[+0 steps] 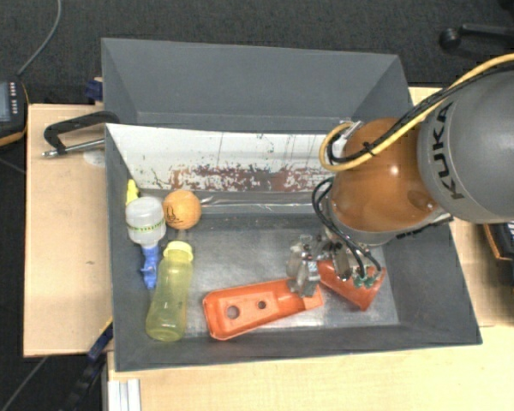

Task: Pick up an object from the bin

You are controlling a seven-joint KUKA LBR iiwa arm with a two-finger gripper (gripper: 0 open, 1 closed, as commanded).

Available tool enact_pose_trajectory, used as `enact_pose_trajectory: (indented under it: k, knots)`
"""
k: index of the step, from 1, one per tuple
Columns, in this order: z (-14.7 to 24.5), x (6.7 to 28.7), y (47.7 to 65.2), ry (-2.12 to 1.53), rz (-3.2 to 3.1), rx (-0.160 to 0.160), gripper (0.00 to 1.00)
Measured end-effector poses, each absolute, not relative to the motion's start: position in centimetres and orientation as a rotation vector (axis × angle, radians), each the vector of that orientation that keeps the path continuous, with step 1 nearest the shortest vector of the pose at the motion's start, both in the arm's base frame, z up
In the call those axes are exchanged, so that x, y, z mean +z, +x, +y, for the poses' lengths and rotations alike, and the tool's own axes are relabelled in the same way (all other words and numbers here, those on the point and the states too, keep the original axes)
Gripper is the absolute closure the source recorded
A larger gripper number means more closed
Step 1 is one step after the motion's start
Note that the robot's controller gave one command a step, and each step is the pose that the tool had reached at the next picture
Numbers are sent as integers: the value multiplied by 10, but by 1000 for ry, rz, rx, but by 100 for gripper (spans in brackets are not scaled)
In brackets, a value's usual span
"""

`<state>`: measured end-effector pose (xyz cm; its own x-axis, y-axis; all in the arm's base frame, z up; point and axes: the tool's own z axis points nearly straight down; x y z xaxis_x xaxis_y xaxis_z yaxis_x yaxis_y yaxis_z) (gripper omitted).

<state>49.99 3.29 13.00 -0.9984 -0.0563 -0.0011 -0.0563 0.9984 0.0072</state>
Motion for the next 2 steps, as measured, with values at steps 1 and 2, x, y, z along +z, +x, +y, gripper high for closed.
enact_pose_trajectory:
  k: [1, 2]
  knots:
    - [31, 179, 503, -74, 3129, 12, 100]
    - [33, 230, 502, -83, 3139, 12, 100]
